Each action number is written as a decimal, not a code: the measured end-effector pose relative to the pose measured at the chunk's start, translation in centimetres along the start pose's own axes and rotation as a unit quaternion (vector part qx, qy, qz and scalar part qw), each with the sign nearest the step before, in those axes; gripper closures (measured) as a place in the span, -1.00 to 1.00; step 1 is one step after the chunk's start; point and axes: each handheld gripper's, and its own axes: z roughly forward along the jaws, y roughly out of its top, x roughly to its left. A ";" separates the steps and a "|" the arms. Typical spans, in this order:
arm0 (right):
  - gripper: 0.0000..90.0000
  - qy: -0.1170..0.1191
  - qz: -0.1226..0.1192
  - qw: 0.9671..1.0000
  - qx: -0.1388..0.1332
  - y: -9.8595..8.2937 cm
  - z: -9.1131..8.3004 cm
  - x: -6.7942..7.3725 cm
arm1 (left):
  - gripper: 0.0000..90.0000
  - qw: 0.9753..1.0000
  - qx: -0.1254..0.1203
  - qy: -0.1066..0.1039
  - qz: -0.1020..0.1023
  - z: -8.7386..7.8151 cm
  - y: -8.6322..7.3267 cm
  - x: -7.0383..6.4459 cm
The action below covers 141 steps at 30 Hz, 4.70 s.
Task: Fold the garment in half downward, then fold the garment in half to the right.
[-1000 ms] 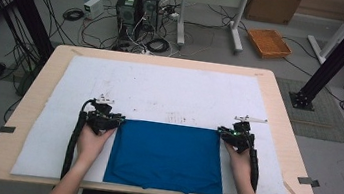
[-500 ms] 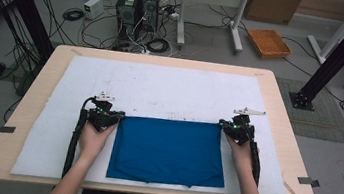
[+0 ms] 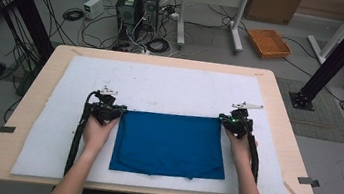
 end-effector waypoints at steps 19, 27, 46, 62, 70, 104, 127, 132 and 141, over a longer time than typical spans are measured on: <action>-0.02 0.001 -0.013 0.999 -0.030 0.0 -2.9 0.6 | 0.01 0.994 -0.068 0.026 0.086 -4.3 0.3 -1.0; -0.20 0.026 -0.029 0.995 -0.089 -1.5 -7.6 1.0 | -0.11 0.983 -0.127 -0.021 0.131 -9.9 -1.9 -2.4; -0.35 0.032 -0.016 0.992 -0.123 -3.1 -10.1 0.4 | -0.20 0.984 -0.131 -0.045 0.115 -11.1 -4.1 -1.4; -0.35 0.028 -0.008 0.991 -0.130 -3.1 -10.4 0.1 | -0.15 0.994 -0.084 -0.057 0.032 -10.3 -4.8 -1.9; -0.35 0.027 -0.002 0.991 -0.133 -3.2 -10.6 -0.2 | -0.03 0.997 -0.049 -0.062 -0.018 -10.4 -6.8 -2.8; -0.35 0.036 -0.005 0.990 -0.135 -3.2 -10.5 0.6 | 0.44 0.984 -0.012 -0.092 -0.152 -9.4 -10.5 -6.2; 0.12 0.142 -0.078 0.984 -0.070 3.6 -1.9 13.0 | 0.81 0.992 -0.008 -0.063 -0.106 -9.0 -10.3 -7.4; 0.21 0.162 -0.077 0.982 -0.060 6.0 1.8 16.7 | 0.81 0.991 -0.010 -0.069 -0.111 -8.9 -10.4 -7.2; 0.29 0.174 -0.092 0.980 -0.011 7.7 7.8 21.9 | 0.81 0.992 -0.011 -0.070 -0.105 -8.9 -10.4 -7.1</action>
